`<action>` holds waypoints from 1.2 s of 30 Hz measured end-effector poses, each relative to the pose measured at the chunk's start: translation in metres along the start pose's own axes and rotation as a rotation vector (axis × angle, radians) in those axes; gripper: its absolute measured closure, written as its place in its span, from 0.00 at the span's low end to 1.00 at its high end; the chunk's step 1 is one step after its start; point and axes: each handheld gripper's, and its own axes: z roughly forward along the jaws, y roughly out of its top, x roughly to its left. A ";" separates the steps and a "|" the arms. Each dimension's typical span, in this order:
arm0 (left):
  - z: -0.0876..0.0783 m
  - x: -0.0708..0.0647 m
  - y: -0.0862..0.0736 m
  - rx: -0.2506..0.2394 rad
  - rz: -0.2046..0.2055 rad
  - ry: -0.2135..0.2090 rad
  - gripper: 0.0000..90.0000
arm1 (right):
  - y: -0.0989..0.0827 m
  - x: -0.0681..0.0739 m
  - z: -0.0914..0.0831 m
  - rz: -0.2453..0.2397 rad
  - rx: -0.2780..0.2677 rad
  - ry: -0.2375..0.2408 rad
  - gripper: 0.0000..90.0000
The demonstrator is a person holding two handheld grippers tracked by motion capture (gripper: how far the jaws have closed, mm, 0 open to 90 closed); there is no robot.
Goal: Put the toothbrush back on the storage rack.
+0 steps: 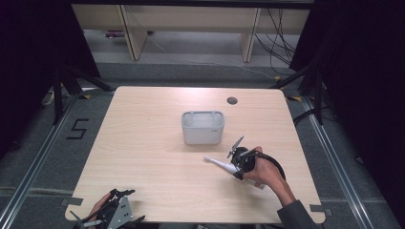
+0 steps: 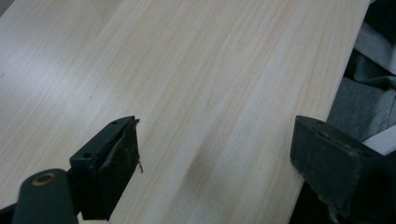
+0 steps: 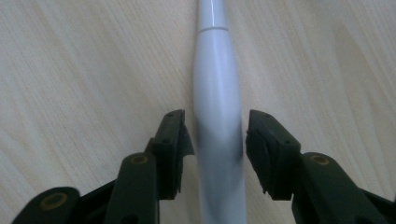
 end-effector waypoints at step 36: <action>-0.001 0.000 0.001 0.009 0.007 -0.010 0.17 | 0.027 -0.008 0.014 -0.021 0.179 0.058 0.74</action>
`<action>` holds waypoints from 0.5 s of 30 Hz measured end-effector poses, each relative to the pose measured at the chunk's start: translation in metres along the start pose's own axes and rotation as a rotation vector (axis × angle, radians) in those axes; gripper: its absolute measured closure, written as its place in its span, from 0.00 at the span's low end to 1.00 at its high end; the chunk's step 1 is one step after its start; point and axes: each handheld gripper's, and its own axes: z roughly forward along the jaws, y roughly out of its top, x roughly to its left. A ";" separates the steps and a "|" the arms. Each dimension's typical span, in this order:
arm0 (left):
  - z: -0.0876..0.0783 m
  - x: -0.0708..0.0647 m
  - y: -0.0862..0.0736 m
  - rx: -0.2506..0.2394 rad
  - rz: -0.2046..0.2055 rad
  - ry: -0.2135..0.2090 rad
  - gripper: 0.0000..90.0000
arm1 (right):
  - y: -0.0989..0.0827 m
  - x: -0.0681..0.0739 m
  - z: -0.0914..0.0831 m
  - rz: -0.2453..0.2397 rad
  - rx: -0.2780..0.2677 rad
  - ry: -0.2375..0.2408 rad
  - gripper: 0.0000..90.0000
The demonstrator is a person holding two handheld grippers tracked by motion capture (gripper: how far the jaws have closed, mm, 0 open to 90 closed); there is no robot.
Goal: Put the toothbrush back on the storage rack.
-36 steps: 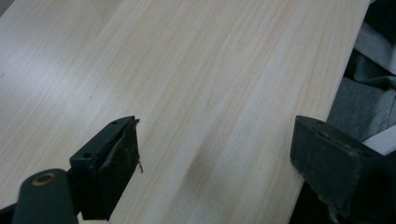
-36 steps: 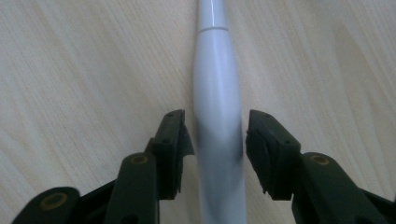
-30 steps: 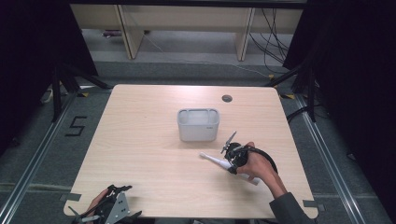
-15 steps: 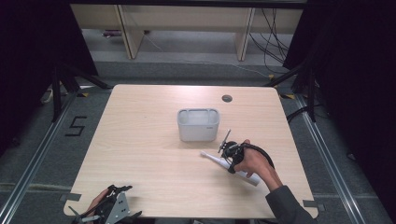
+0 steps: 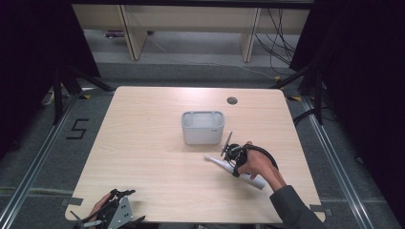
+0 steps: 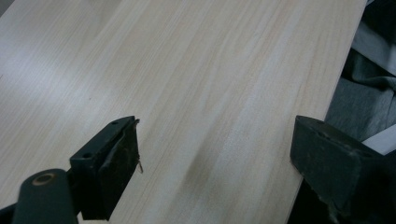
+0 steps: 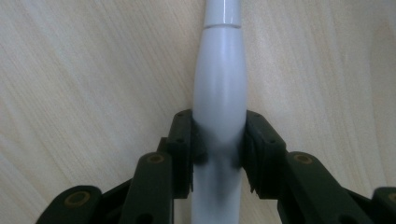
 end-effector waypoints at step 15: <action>0.001 -0.001 -0.001 -0.012 -0.003 0.031 0.17 | -0.004 0.002 -0.007 0.010 -0.026 -0.011 0.74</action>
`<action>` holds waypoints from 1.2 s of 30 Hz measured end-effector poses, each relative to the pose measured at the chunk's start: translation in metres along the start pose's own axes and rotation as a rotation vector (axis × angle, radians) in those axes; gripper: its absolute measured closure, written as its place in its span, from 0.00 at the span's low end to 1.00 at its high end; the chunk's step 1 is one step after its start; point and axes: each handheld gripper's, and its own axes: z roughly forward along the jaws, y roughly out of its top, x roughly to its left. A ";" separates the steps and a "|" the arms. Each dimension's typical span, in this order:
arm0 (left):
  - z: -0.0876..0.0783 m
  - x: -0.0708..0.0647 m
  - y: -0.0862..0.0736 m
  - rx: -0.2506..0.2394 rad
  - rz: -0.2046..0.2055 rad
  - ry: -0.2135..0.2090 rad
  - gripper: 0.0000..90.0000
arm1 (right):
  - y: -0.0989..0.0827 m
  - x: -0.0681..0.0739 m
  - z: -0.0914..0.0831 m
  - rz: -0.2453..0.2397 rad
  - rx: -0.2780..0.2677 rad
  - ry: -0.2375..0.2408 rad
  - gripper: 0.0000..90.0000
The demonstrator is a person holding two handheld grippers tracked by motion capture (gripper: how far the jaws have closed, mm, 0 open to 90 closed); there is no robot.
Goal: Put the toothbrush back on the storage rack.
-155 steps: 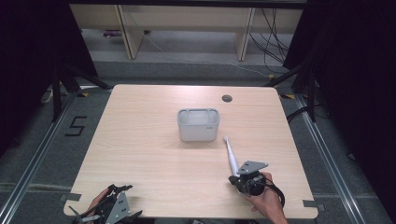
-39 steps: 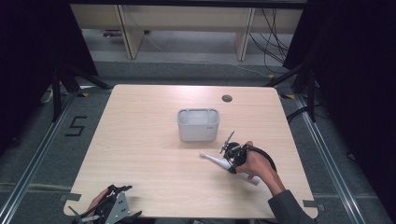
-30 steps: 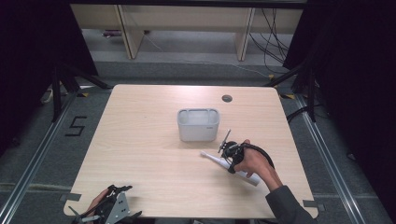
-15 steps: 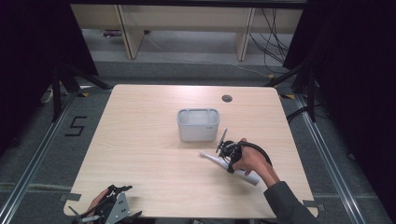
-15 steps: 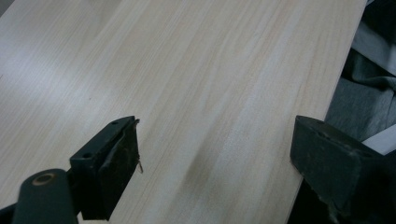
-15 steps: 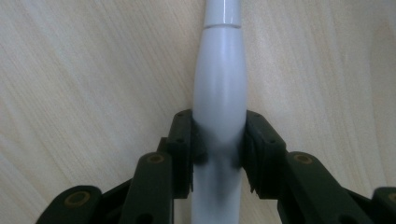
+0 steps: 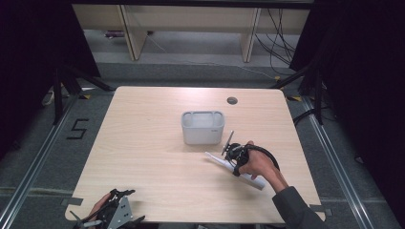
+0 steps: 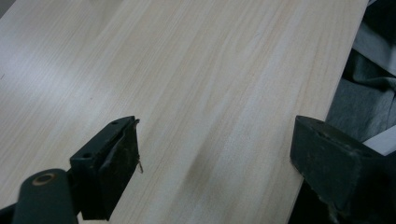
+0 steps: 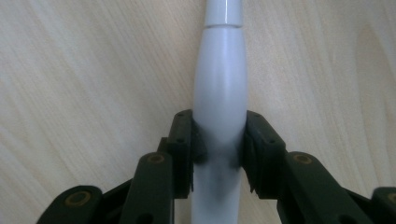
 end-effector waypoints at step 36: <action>-0.001 0.001 0.000 -0.004 -0.004 0.001 0.17 | -0.013 0.000 -0.076 0.146 -0.810 -0.024 0.74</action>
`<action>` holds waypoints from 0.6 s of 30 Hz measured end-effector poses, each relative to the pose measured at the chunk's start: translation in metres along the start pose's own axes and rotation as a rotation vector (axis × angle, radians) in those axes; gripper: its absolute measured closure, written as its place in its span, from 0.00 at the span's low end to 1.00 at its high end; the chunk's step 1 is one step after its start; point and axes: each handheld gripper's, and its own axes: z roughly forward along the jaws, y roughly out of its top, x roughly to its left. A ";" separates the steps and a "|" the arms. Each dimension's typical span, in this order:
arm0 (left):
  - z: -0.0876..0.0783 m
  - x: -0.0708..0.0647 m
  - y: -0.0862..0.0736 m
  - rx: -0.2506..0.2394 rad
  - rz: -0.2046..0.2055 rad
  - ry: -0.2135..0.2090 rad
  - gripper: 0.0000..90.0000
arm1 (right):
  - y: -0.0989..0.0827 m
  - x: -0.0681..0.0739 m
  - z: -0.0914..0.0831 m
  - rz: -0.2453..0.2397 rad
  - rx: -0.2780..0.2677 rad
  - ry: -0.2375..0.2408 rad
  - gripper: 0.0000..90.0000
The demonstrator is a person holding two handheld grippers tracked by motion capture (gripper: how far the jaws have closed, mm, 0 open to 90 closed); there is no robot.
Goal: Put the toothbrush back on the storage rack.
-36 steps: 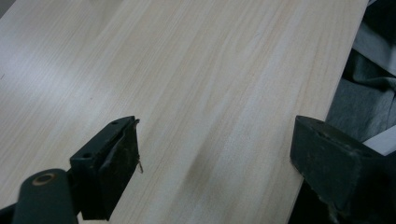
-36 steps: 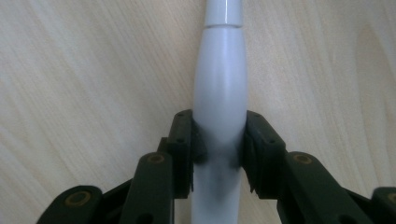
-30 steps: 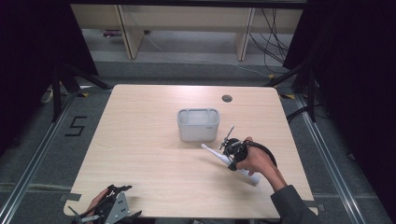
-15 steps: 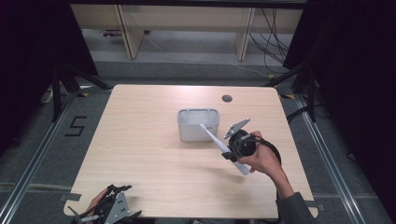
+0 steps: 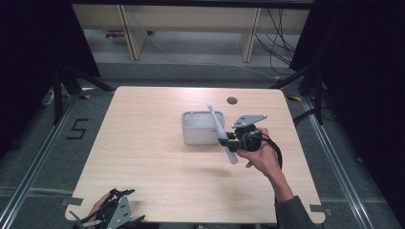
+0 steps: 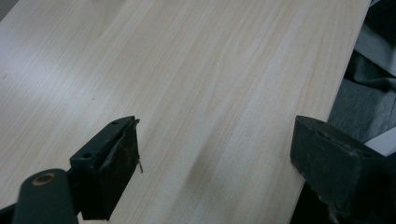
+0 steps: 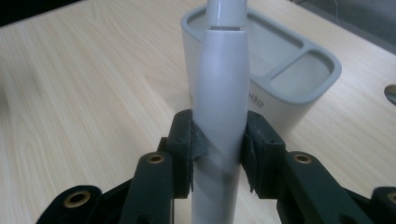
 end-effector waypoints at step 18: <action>0.000 0.000 0.000 0.000 0.000 0.001 0.17 | 0.028 -0.003 0.012 0.039 -0.198 0.002 0.74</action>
